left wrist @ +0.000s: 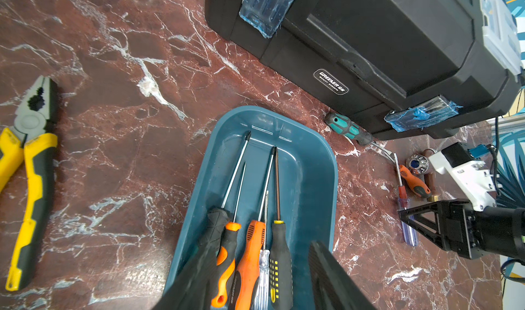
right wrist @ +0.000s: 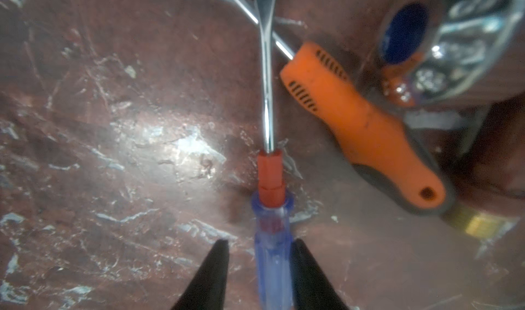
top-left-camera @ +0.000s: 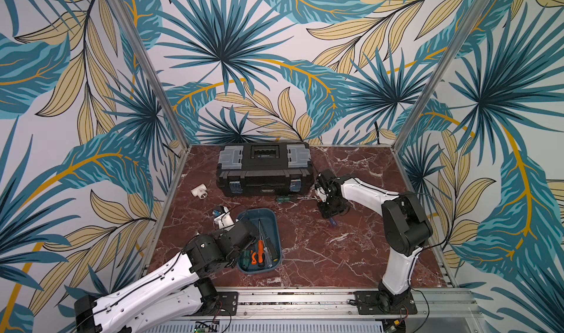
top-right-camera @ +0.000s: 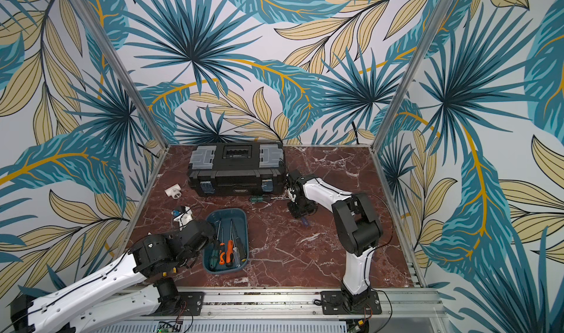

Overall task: Put the screwdriver on the desktop into the storage box
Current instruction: Pick up the screwdriver from the center of the board.

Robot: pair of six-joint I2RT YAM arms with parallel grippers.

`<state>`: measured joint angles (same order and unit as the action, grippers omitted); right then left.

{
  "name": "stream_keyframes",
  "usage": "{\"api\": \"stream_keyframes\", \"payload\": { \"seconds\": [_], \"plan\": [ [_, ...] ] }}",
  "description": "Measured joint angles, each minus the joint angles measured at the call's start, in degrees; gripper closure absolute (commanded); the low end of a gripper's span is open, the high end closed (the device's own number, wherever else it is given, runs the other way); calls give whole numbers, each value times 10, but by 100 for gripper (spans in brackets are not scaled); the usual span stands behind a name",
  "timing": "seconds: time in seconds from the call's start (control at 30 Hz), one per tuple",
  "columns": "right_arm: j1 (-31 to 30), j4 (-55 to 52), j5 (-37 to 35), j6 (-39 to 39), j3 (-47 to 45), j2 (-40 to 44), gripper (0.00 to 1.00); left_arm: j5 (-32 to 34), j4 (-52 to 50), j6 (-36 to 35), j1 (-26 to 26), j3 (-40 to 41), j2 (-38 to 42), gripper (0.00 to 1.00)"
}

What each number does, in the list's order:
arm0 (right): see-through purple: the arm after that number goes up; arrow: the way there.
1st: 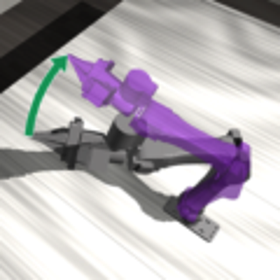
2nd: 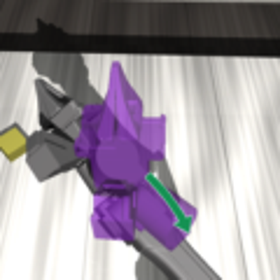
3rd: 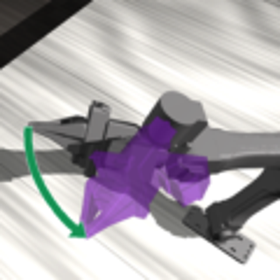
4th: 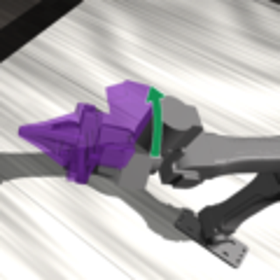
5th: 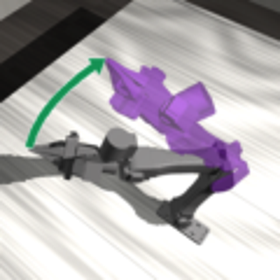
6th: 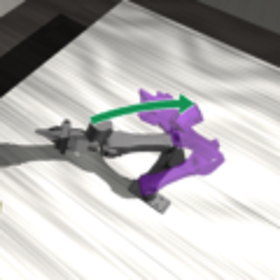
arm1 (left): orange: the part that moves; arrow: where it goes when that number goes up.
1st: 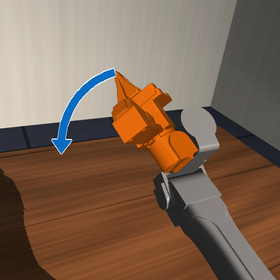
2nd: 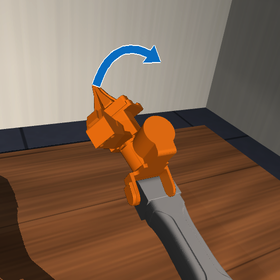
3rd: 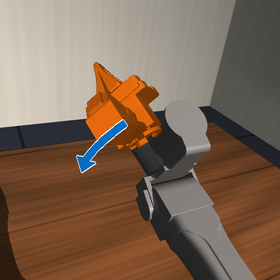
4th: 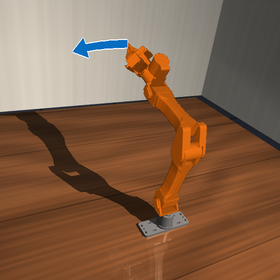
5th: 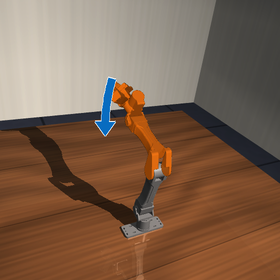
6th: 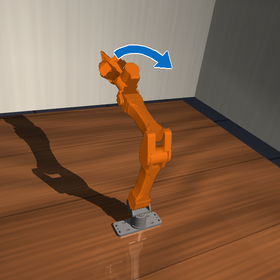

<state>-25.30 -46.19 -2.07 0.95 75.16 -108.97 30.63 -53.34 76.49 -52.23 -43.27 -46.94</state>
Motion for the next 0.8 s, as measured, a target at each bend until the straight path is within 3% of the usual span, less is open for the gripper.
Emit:
{"api": "stream_keyframes", "payload": {
  "seconds": [0.23,0.6,0.8],
  "plan": [
    [-7,0,-16,-2,0,-13,65,-9,0,0,5,0,-4,43],
    [-19,2,-31,-6,-2,-22,81,-14,0,1,10,0,-4,43],
    [-21,14,-8,-6,-38,9,85,-20,0,5,16,0,-5,43]
  ]
}}
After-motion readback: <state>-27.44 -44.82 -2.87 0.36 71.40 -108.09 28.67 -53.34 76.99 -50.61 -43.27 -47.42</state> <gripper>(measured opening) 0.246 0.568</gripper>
